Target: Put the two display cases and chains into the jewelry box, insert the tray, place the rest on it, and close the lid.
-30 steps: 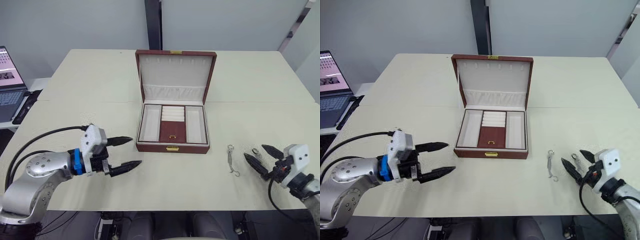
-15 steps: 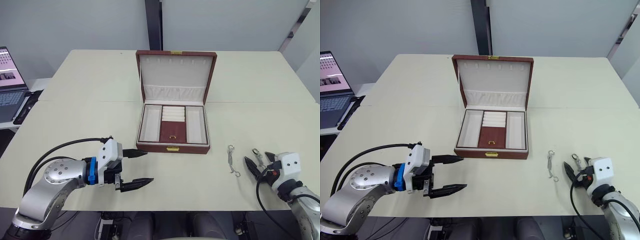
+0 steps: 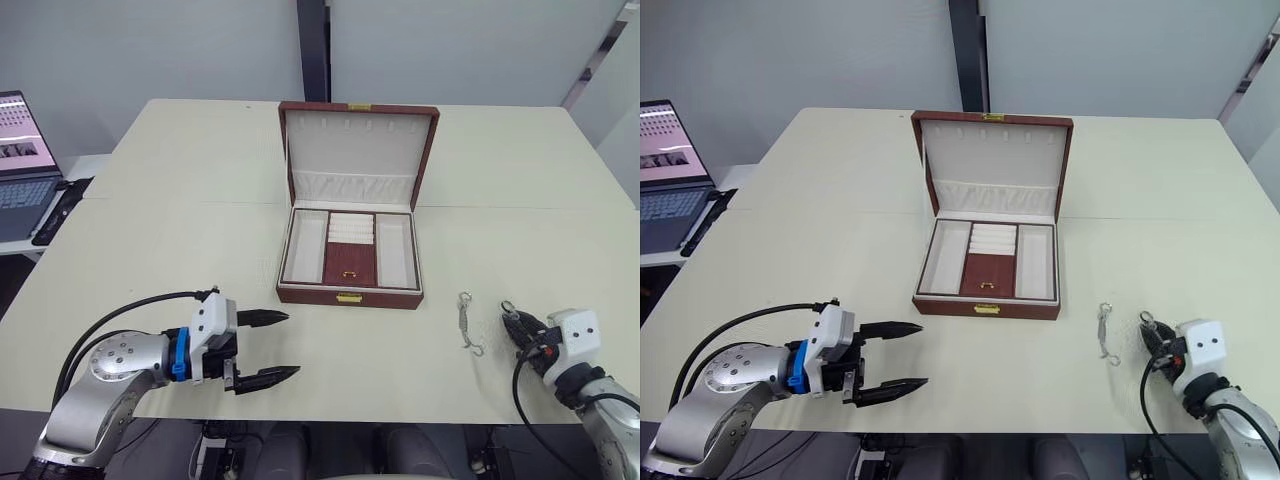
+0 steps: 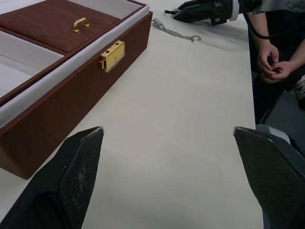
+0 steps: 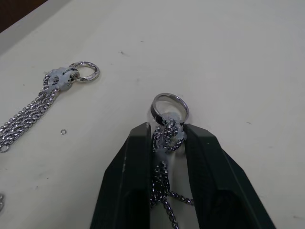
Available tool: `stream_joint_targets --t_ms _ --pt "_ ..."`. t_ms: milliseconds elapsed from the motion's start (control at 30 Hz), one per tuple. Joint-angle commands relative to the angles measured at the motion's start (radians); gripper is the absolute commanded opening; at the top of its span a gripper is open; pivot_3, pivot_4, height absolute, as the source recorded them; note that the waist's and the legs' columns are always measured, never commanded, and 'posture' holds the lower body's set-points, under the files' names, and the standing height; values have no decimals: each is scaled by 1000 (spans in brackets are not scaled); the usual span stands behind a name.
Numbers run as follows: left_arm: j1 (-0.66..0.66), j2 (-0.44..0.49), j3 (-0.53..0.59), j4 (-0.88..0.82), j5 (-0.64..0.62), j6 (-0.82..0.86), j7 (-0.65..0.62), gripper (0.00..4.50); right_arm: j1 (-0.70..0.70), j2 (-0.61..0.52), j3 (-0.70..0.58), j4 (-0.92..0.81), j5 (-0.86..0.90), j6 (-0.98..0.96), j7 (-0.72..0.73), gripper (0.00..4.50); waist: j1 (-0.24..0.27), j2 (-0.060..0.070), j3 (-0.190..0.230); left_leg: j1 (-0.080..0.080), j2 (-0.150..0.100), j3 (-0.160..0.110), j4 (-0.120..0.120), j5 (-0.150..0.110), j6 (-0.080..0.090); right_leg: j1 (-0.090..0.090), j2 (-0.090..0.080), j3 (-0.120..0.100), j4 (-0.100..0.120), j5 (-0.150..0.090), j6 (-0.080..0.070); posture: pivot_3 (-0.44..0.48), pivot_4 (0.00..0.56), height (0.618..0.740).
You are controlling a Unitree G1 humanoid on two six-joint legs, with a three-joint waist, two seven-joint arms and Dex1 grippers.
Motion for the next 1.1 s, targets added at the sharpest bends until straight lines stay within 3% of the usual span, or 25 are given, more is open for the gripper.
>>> stream_joint_targets --t_ms 33,100,333,500,733,967,1100 --pt "2 -8 17 -17 -8 -22 -4 4500 18 -9 -18 22 -2 19 -6 240 0 0 0 0 0 0 0 0 0 0 0 0 0 0 0 0 150 740" --pt "3 -10 19 -26 -12 -19 0 4500 18 -9 -19 17 3 18 -4 5 0 0 0 0 0 0 0 0 0 0 0 0 0 0 0 0 150 740" --pt "-7 -18 20 -62 -35 8 26 4500 5 -18 -54 -43 95 16 52 4 0 0 0 0 0 0 0 0 0 0 0 0 0 0 0 0 150 740" --pt "-15 -20 24 -74 -40 27 41 4500 -45 -91 -68 -165 216 109 116 4 -7 3 1 1 0 1 0 0 0 0 0 1 1 0 0 0 150 740" --pt "25 -43 80 -101 -49 42 123 4500 -309 -218 52 -301 396 355 137 4 -9 3 1 1 2 0 0 0 0 0 3 1 1 0 0 0 150 740" --pt "128 -79 160 -174 -68 60 223 4500 -641 -179 246 -245 417 468 128 4 -5 2 1 -1 1 -1 0 0 0 -1 1 0 0 0 0 0 150 740" --pt "199 -103 202 -223 -68 60 273 4500 -755 -134 337 -198 400 483 154 4 -4 2 1 -1 1 -1 0 0 0 -2 1 0 0 0 0 0 150 740"
